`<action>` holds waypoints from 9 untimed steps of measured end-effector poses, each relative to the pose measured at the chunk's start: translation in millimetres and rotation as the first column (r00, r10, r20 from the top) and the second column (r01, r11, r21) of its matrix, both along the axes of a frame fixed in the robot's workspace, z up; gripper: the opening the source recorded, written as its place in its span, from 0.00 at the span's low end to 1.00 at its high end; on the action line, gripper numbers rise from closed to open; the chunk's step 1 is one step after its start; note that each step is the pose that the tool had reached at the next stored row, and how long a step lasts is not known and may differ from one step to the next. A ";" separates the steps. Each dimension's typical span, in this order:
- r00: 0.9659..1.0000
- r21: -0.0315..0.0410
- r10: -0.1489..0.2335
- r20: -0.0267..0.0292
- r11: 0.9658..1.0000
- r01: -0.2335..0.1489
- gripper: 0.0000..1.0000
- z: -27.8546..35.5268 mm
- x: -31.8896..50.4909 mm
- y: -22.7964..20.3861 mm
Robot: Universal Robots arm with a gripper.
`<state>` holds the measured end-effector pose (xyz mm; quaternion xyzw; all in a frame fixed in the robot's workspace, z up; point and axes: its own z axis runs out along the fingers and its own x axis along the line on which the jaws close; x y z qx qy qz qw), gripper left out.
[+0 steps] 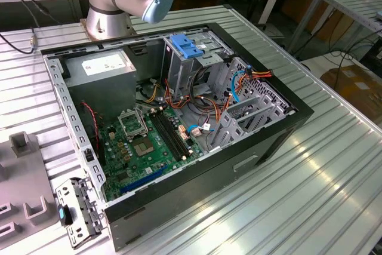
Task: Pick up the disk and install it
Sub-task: 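Reach for the disk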
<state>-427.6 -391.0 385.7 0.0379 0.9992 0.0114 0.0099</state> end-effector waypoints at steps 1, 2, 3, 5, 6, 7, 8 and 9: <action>1.000 0.000 0.000 0.000 1.000 0.000 0.11 -0.2 -7.5 0.0; 1.000 0.001 0.000 0.000 1.000 0.000 0.11 -0.6 -14.9 0.0; 1.000 0.001 0.000 0.000 1.000 0.000 0.11 -0.6 -18.4 0.0; 1.000 0.002 0.000 0.000 1.000 0.000 0.11 -1.1 -25.6 0.0; 1.000 0.002 0.000 -0.001 1.000 0.000 0.11 -1.3 -28.3 0.0; 1.000 0.003 0.000 -0.001 1.000 0.000 0.11 -1.4 -30.3 0.1; 1.000 0.004 0.000 -0.002 1.000 0.000 0.11 -1.8 -31.9 2.0; 1.000 0.005 0.000 -0.003 1.000 0.000 0.11 -2.2 -32.3 3.9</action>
